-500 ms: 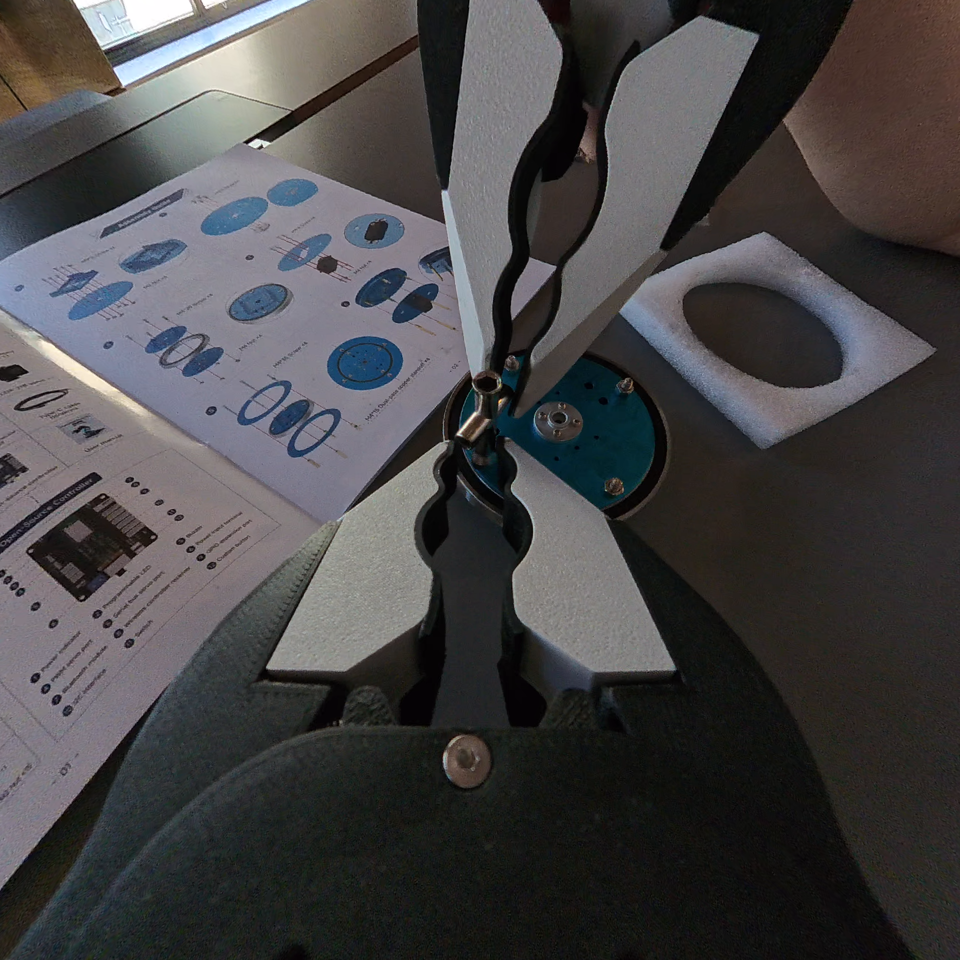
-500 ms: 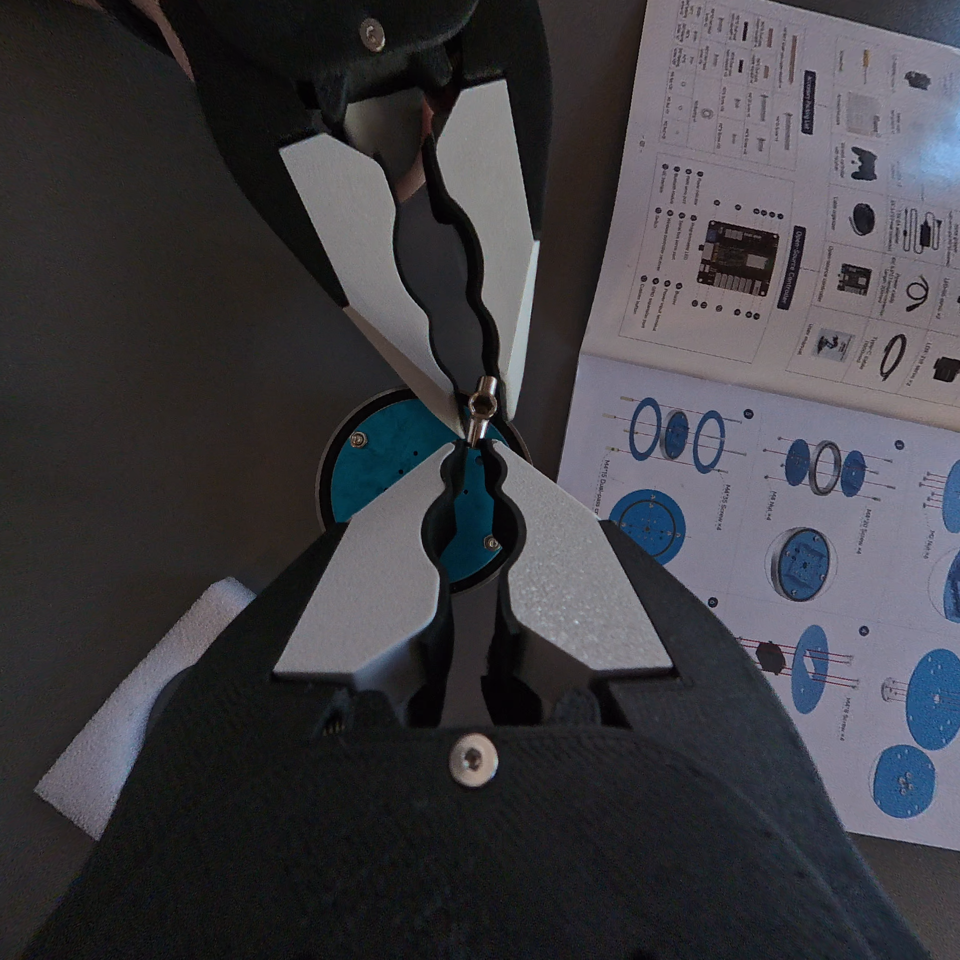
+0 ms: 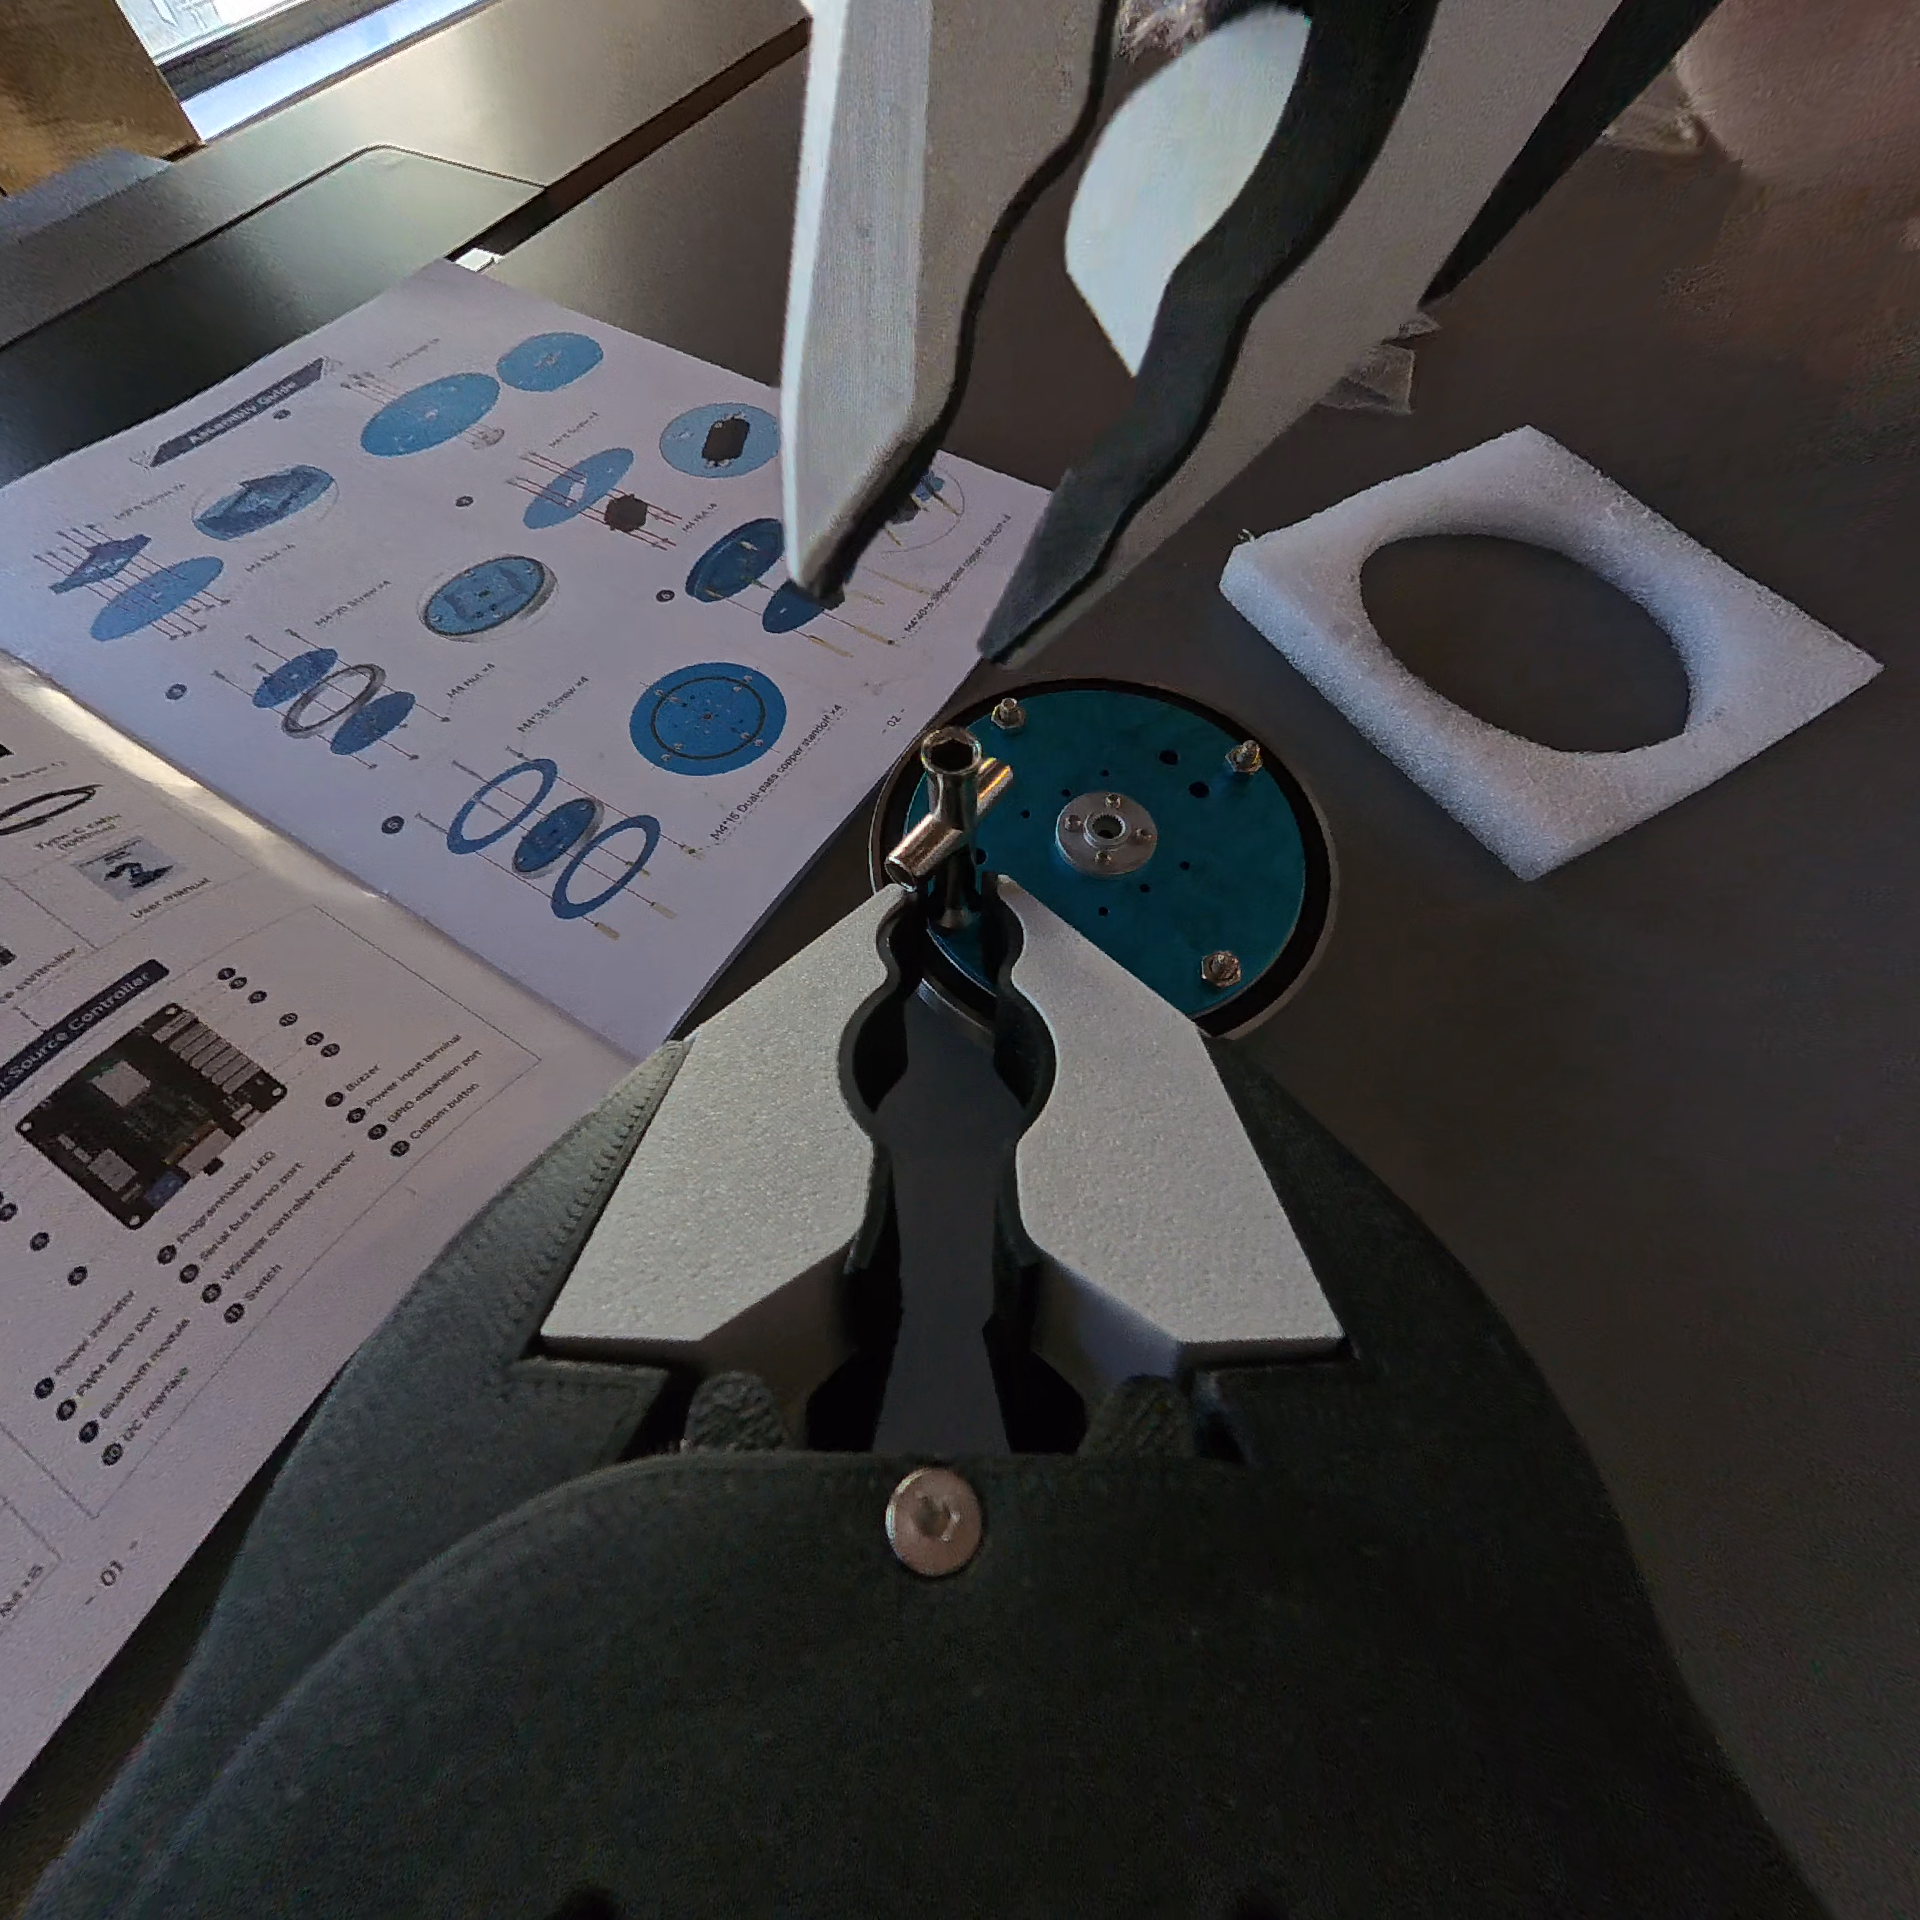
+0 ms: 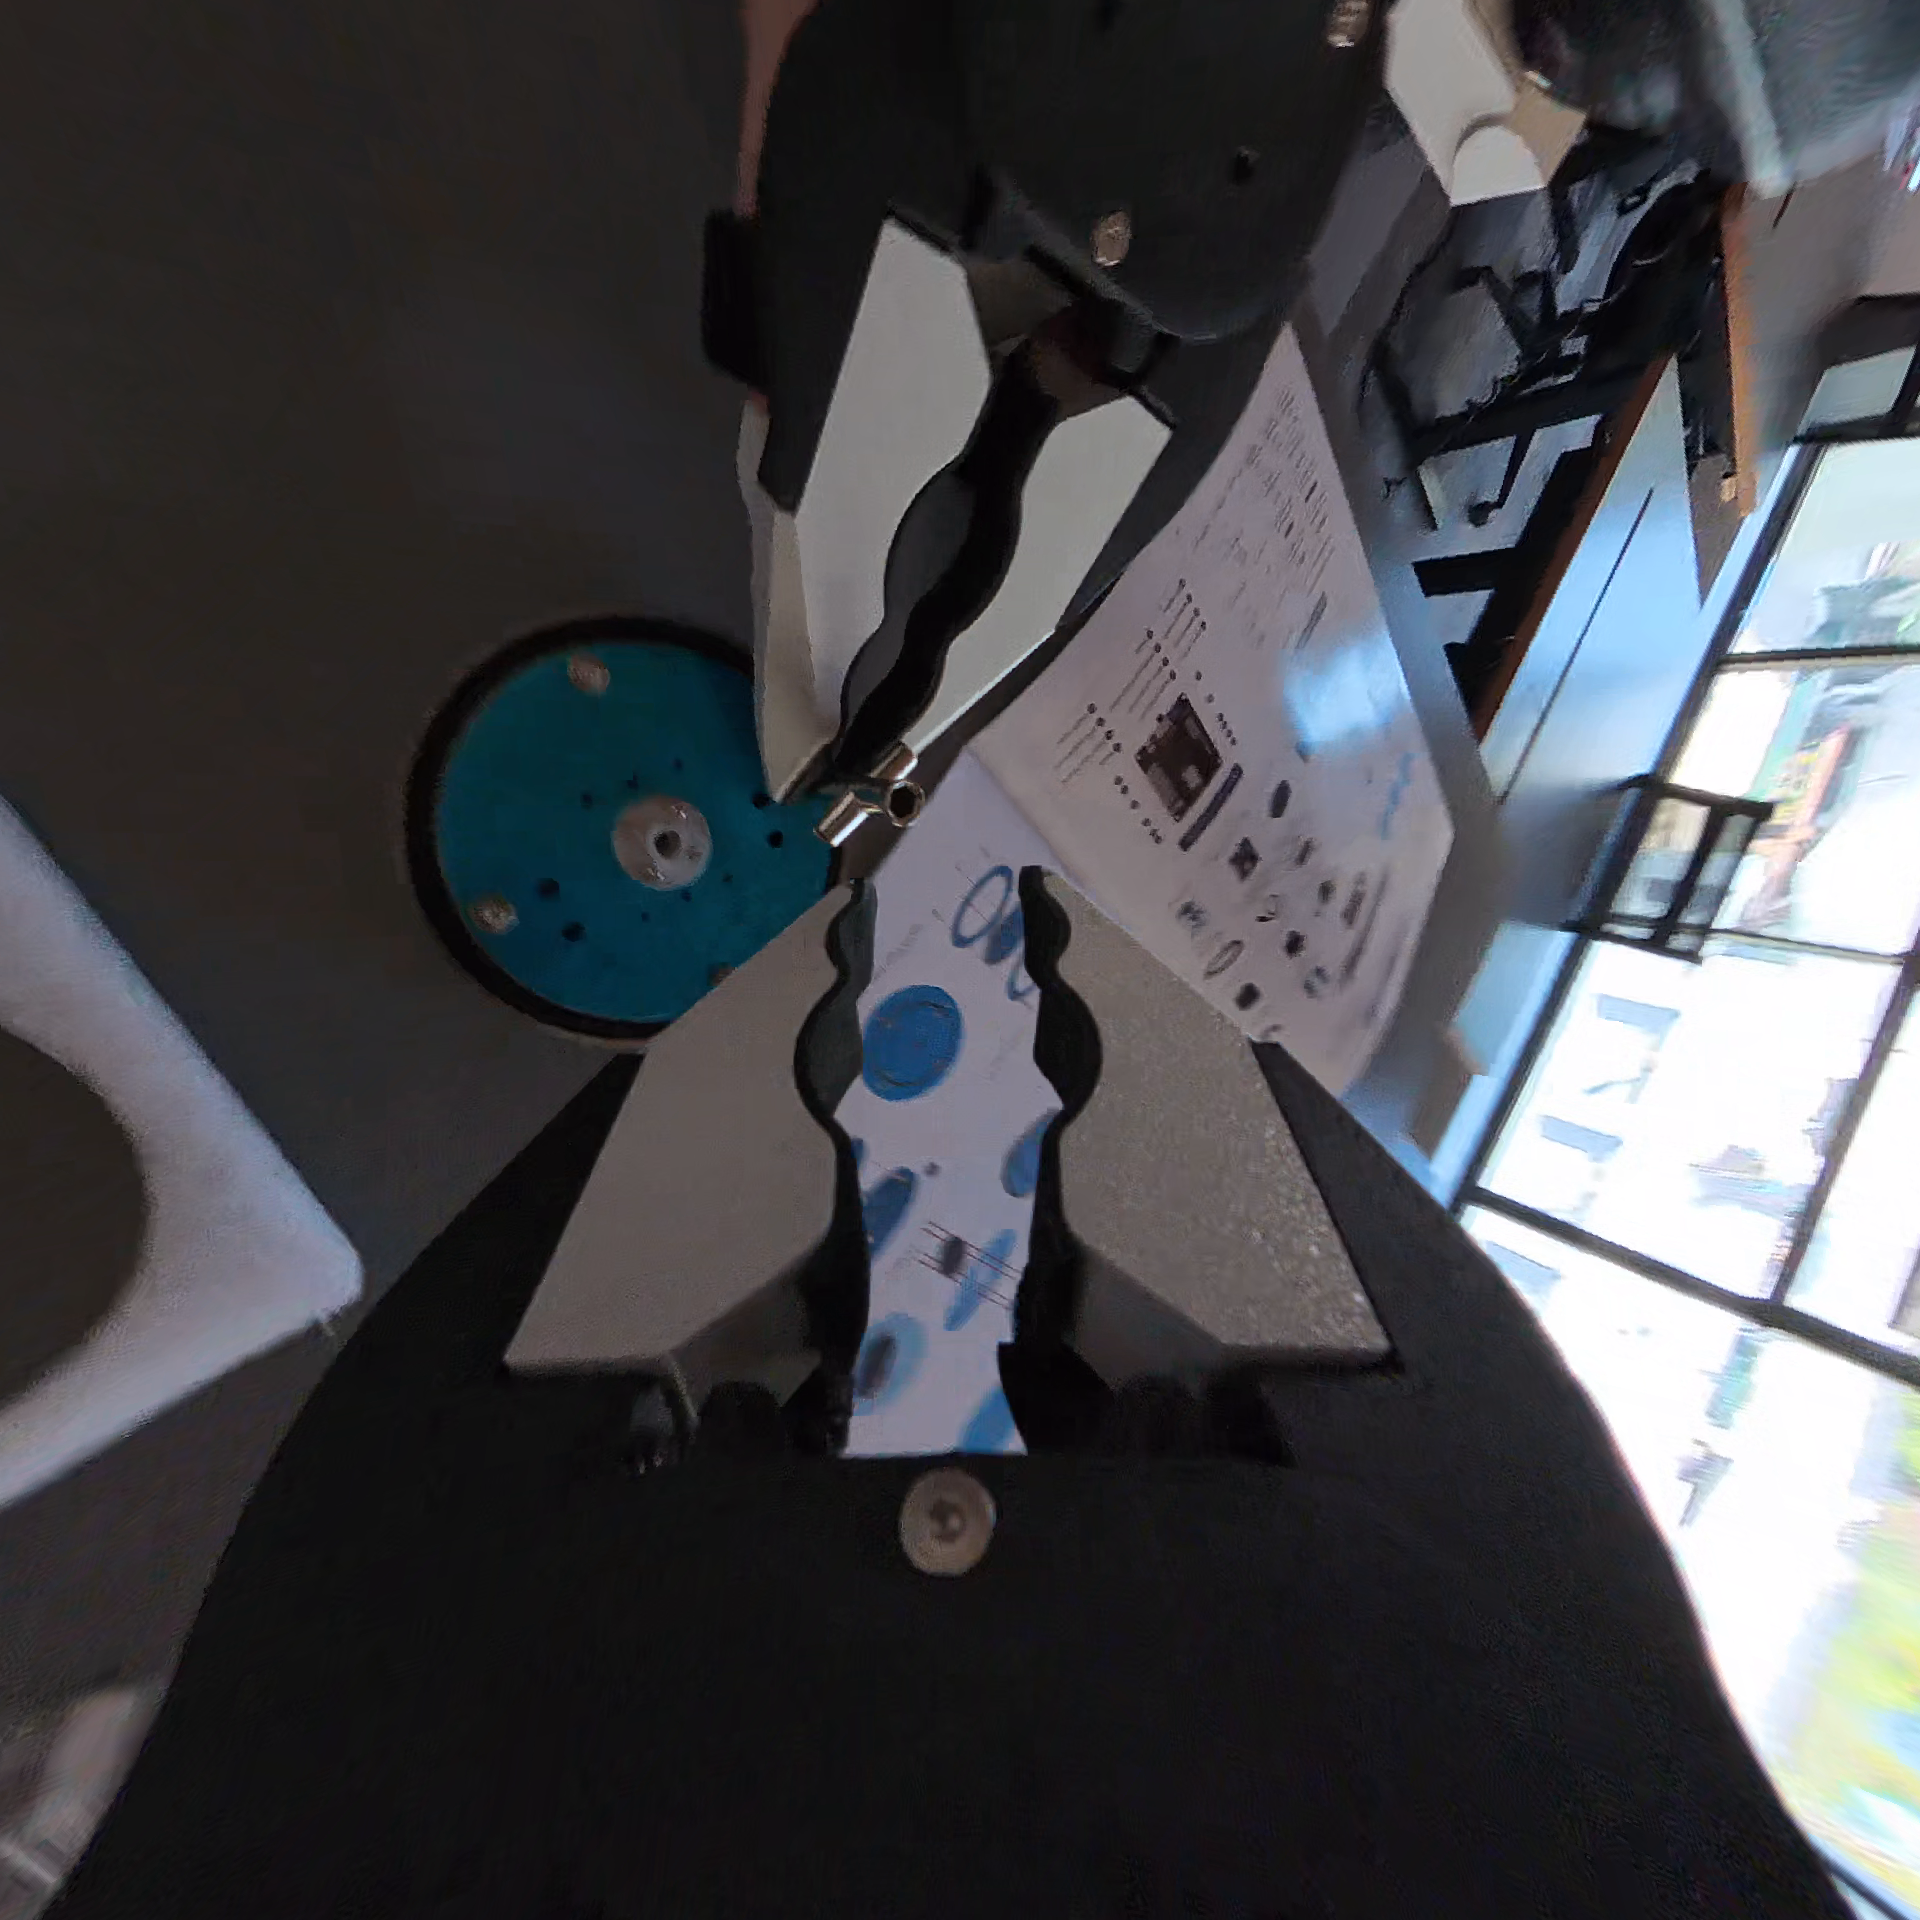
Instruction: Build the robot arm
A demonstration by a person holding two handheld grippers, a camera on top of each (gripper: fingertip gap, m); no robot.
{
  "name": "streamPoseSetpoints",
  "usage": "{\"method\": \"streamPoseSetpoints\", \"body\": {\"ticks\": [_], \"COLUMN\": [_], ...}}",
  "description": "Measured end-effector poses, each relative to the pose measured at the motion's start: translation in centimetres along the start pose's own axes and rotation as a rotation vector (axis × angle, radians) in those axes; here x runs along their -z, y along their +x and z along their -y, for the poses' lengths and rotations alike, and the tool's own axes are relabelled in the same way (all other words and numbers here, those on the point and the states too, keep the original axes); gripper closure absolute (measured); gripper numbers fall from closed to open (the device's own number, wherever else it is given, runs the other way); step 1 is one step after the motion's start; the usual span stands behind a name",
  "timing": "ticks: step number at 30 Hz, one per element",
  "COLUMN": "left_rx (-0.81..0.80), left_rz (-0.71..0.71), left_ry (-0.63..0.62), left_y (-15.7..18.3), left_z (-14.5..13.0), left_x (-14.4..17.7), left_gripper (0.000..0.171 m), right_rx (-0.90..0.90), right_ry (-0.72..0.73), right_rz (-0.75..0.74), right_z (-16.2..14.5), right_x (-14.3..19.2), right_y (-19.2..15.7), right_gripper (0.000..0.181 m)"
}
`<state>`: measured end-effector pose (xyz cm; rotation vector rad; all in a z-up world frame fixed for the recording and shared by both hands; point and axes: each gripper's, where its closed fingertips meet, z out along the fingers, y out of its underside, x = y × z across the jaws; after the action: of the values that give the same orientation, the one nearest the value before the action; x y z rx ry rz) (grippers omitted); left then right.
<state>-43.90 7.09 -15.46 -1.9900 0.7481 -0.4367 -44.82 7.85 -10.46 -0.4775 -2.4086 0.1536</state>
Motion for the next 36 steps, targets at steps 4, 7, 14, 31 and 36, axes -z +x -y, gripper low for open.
{"method": "streamPoseSetpoints", "body": {"ticks": [4,7,14,31,36], "left_rx": [0.001,-0.001,-0.010,-0.017,-0.021], "left_rz": [-0.001,0.001,0.006,0.004,0.006], "left_ry": [-0.001,-0.002,-0.002,-0.006,-0.005], "left_y": [0.0,0.0,0.0,0.0,0.0], "left_z": [0.0,0.0,0.0,-0.1,-0.1], "left_x": [0.0,0.0,0.0,-0.1,-0.1], "left_gripper": [0.162,0.162,0.162,0.162,0.162], "right_rx": [0.303,0.378,0.201,0.147,0.064], "right_ry": [-0.129,-0.153,-0.121,-0.156,-0.195], "right_rz": [0.059,0.139,0.341,0.417,0.452], "right_z": [0.7,1.5,1.5,1.1,1.0], "right_x": [-0.3,-0.5,-1.2,-2.0,-1.9], "right_y": [-0.7,-1.4,-1.6,-1.5,-1.7], "right_gripper": [0.154,0.158,0.171,0.171,0.173]}}
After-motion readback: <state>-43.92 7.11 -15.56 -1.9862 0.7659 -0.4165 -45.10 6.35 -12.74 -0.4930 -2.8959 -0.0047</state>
